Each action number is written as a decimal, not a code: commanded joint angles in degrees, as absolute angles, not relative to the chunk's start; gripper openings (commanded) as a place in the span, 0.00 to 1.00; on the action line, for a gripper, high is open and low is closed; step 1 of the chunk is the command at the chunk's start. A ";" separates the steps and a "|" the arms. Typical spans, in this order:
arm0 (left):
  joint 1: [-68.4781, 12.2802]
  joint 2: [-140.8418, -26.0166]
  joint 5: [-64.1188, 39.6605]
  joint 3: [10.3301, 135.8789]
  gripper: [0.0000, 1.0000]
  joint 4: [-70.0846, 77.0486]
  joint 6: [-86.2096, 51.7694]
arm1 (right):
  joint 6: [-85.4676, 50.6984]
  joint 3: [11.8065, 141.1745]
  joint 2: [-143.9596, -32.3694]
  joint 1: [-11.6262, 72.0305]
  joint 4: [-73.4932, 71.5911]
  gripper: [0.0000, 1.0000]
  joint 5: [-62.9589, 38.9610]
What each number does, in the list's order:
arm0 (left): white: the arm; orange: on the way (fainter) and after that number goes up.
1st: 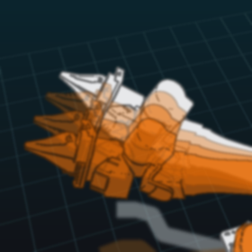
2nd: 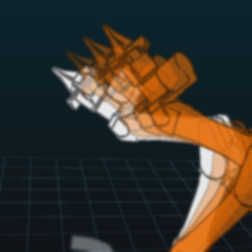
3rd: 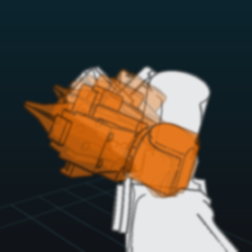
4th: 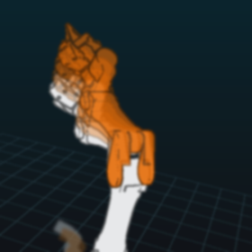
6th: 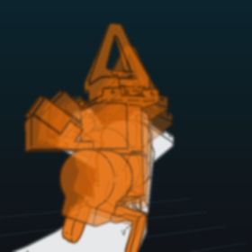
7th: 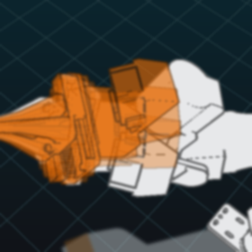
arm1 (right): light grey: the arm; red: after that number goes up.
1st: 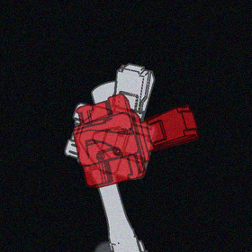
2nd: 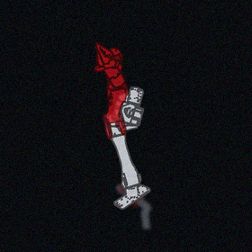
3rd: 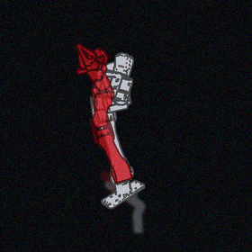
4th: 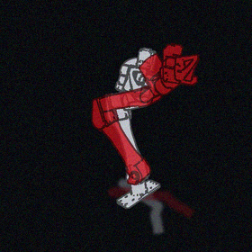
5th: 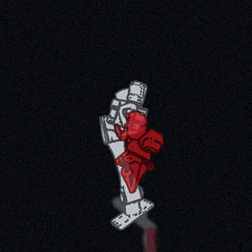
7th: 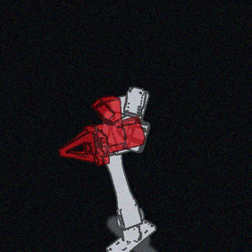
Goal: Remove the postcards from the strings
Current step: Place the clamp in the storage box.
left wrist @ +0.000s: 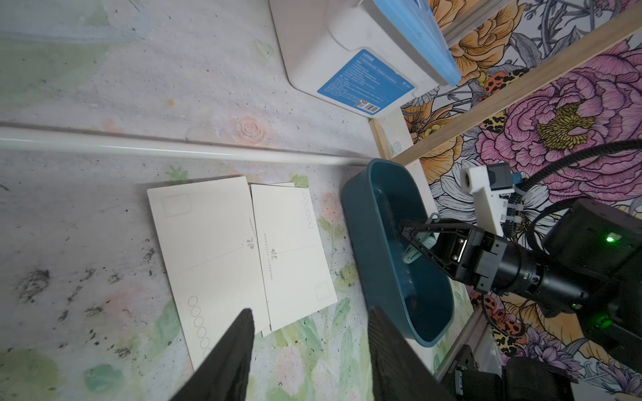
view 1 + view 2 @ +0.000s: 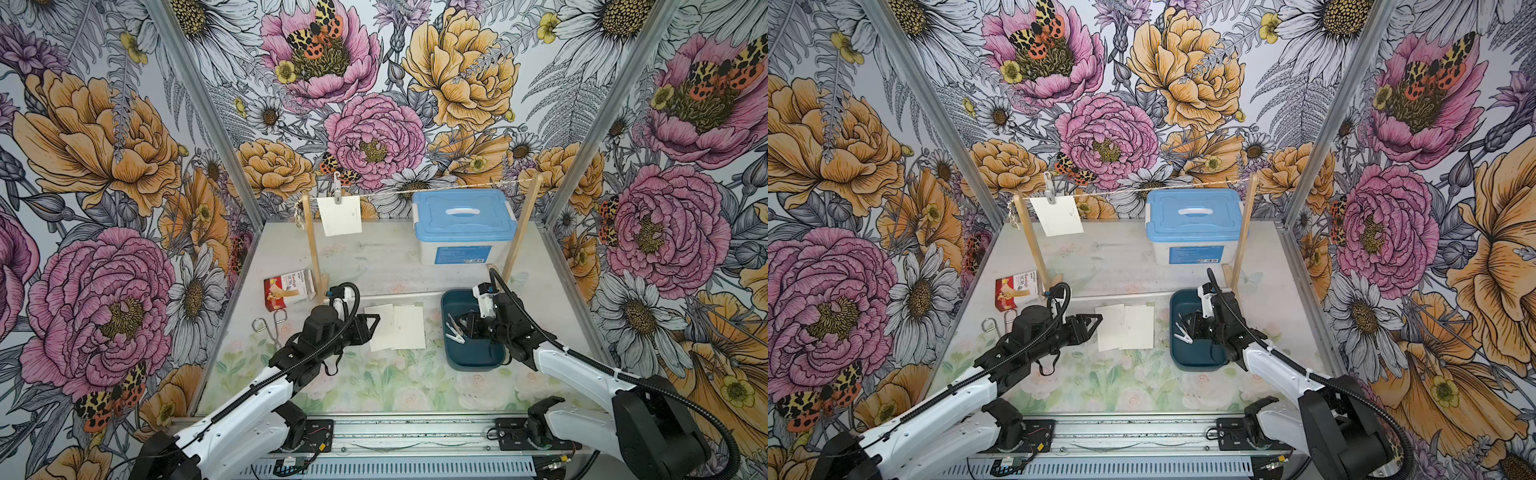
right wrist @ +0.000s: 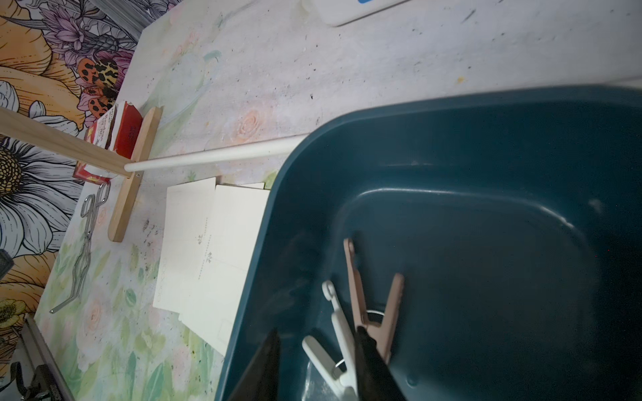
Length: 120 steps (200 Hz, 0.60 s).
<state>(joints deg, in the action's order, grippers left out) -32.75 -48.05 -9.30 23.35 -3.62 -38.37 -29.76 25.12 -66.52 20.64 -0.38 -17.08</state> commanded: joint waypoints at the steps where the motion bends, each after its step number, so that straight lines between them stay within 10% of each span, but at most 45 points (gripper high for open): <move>1: -32.04 -46.47 -7.06 24.61 0.56 -2.47 -36.90 | -30.11 26.57 -64.40 20.55 -1.56 0.47 -15.07; 120: -26.56 -43.25 -7.81 25.76 0.75 5.73 -37.60 | -29.62 33.42 -54.66 23.62 2.57 0.74 -21.87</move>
<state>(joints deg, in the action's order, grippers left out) -27.86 -44.80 -8.36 25.28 0.12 -37.43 -30.00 30.52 -56.45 22.35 2.74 -18.87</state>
